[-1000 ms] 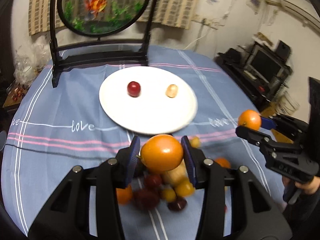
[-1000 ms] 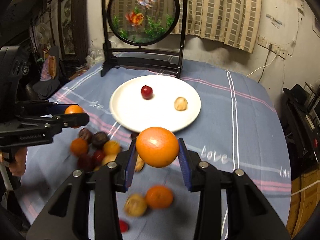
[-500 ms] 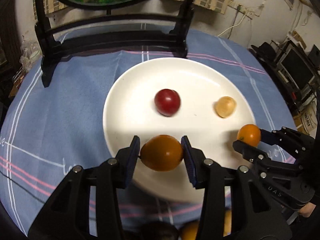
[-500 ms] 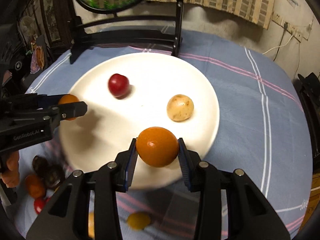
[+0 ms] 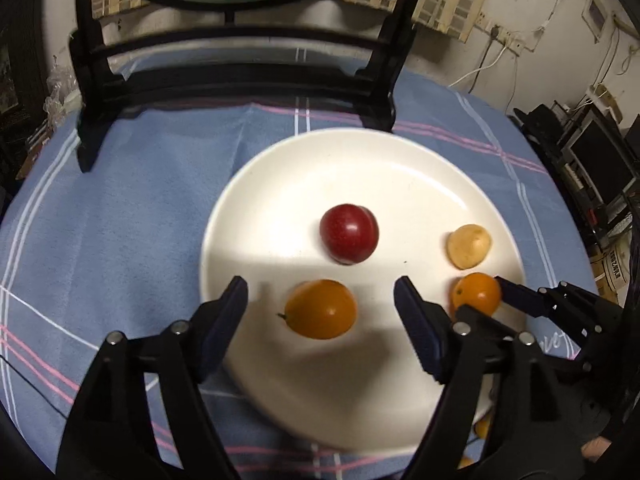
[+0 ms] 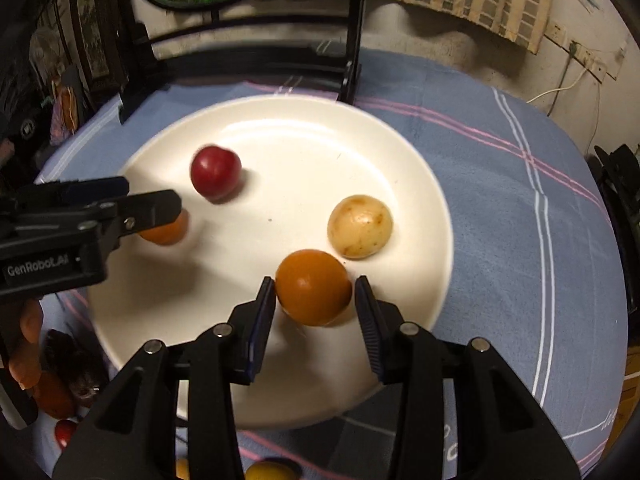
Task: Organize fruits
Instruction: 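Carry both orange fruits onto the white plate and open both tools, then grasp a red tomato with the right tool while the left tool approaches a mandarin orange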
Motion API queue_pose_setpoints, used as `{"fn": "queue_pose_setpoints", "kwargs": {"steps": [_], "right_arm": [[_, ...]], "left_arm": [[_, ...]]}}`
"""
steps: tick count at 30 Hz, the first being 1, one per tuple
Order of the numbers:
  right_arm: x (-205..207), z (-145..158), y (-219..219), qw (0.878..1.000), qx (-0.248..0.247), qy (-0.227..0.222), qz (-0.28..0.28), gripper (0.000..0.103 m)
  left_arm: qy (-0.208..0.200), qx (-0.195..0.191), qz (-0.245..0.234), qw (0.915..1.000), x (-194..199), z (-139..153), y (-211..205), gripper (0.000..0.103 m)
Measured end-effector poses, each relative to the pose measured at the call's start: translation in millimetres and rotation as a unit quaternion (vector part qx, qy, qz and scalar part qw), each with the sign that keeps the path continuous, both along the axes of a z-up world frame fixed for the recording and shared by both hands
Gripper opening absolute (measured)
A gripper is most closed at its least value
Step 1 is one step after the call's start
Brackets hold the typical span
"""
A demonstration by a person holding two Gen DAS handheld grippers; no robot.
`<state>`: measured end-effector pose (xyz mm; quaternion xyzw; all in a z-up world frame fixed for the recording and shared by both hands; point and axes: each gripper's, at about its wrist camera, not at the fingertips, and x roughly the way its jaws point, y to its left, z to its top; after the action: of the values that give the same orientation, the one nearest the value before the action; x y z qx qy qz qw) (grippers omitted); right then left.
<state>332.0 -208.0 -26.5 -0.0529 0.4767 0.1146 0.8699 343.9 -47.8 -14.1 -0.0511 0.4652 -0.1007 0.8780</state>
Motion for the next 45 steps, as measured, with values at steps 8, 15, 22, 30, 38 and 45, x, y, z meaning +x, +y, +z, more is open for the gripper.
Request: {"fn": "queue_pose_setpoints", "kwargs": {"steps": [8,15,22,30,38,45], "right_arm": [[-66.5,42.9,-27.9,0.997,0.055,-0.049,-0.02,0.042],[-147.8,59.3,-40.0,0.995,0.075,-0.057,-0.017,0.043],[-219.2,45.4,-41.3,0.995,0.087,-0.041,-0.014,0.043],[-266.5,19.4,-37.2,0.996,0.09,-0.009,-0.011,0.043],[-286.0,3.9,-26.0,0.996,0.092,0.011,0.004,0.043],[-286.8,-2.2,-10.1,0.996,0.087,0.016,0.021,0.045]], "left_arm": [[-0.033,0.019,-0.022,0.999,-57.4,30.9,16.1,0.082],[-0.062,0.031,-0.041,0.9967,-121.6,43.8,22.3,0.082],[-0.069,0.02,-0.051,0.9961,-177.8,42.5,34.7,0.082],[-0.074,0.034,-0.028,0.9963,-224.5,23.3,58.3,0.082],[-0.059,0.045,-0.033,0.9967,-254.2,0.4,66.7,0.082],[-0.048,0.051,-0.044,0.9966,-264.9,-11.3,63.0,0.082]]}}
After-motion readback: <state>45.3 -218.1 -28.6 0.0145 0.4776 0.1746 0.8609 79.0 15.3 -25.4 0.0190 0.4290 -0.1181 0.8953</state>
